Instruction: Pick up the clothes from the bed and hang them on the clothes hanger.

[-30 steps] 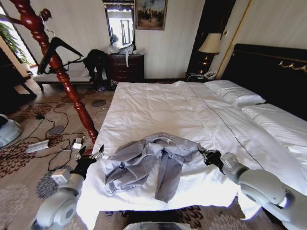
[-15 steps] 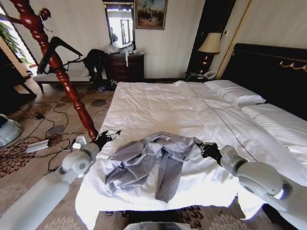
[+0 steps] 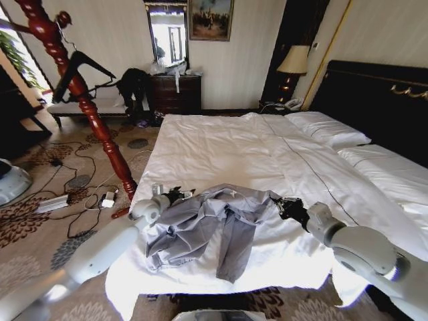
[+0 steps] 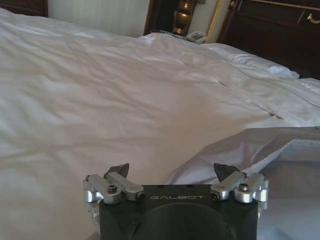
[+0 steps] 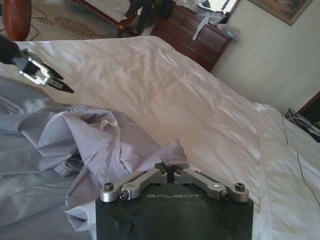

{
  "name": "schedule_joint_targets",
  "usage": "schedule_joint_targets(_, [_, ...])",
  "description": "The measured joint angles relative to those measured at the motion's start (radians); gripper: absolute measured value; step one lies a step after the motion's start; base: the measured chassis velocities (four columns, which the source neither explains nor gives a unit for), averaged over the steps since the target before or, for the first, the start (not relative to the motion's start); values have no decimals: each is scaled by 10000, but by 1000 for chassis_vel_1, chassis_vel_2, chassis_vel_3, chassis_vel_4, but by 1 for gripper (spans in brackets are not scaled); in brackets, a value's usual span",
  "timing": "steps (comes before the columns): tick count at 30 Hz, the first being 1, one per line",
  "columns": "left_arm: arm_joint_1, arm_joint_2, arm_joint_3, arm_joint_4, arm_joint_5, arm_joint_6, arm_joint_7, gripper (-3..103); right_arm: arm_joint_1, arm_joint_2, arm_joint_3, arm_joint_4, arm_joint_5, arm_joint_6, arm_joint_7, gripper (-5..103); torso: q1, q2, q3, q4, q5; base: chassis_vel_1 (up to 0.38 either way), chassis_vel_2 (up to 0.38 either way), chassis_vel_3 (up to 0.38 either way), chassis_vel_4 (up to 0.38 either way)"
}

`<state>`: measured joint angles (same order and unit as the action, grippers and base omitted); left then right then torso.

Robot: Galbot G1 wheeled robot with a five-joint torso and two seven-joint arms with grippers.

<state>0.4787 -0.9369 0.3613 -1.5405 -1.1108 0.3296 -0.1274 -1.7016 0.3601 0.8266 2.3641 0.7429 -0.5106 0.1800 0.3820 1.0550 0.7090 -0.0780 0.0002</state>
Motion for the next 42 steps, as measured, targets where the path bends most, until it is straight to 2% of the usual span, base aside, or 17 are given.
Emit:
schedule_joint_targets(2, [-157,-123,132,168,1,-1,38,95,0,4,10,12,25,-8,11,1,0,0,0,2,-1,0,0,0,0])
schedule_joint_targets(5, [-954,-657,800,1054,18,-4,225,95,-4,51,68,58,143,-56,85,1,-1,1,-1,-2,0,0,0,0,0])
schedule_joint_targets(9, [-1238,-906,1055,1689,-3,22,230,94,-34,99,102,95,165,-92,138,1,0,0,-1,1,0,0,0,0,0])
schedule_joint_targets(18, [-1015,-890,1216,2054,-275,256,252,93,30,132,41,79,200,-125,200,1,-2,1,-1,3,-2,0,0,0,0])
schedule_joint_targets(21, [-988,-932,1224,2247,-376,314,246,91,85,110,27,81,244,-128,212,1,-2,2,-1,2,-2,0,0,0,0])
schedule_joint_targets(24, [-1050,-1206,1143,2907,-432,313,283,84,158,78,41,84,293,-134,218,1,-2,1,-1,2,-3,0,0,0,0])
schedule_joint_targets(26, [-1082,-1252,1137,2991,-427,312,290,84,167,64,52,78,308,-136,222,1,-2,1,-1,1,-3,0,0,0,0])
schedule_joint_targets(28, [-1145,-1321,1223,3103,-382,311,321,74,211,-18,73,68,390,-148,252,1,-2,2,-1,-2,-2,0,0,0,0])
schedule_joint_targets(29, [-1145,-1321,1223,3103,-382,311,321,74,211,-18,73,68,390,-148,252,1,-2,2,-1,-2,-2,0,0,0,0])
schedule_joint_targets(33, [-1004,-1303,1321,3100,-192,225,325,52,473,-69,16,85,570,-175,308,1,-2,2,-1,5,-3,0,0,0,0])
schedule_joint_targets(35, [-976,-1310,1303,3100,-190,201,315,52,488,-70,9,82,581,-176,309,1,-2,2,-2,5,-3,0,0,0,0])
schedule_joint_targets(37, [-955,-1349,1247,3120,-195,137,294,41,480,-77,-11,72,579,-180,309,1,-2,2,-2,0,-2,0,0,0,0])
schedule_joint_targets(38, [-955,-1349,1247,3120,-195,137,294,41,480,-77,-11,72,579,-180,309,1,-2,2,-2,0,-2,0,0,0,0])
schedule_joint_targets(41, [-1018,-1400,1225,3196,-205,74,282,24,401,-54,-22,93,539,-188,296,1,-2,2,-1,1,-3,0,0,0,0])
schedule_joint_targets(42, [-1018,-1400,1225,3196,-205,74,282,24,401,-54,-22,93,539,-188,296,1,-2,2,-1,1,-3,0,0,0,0])
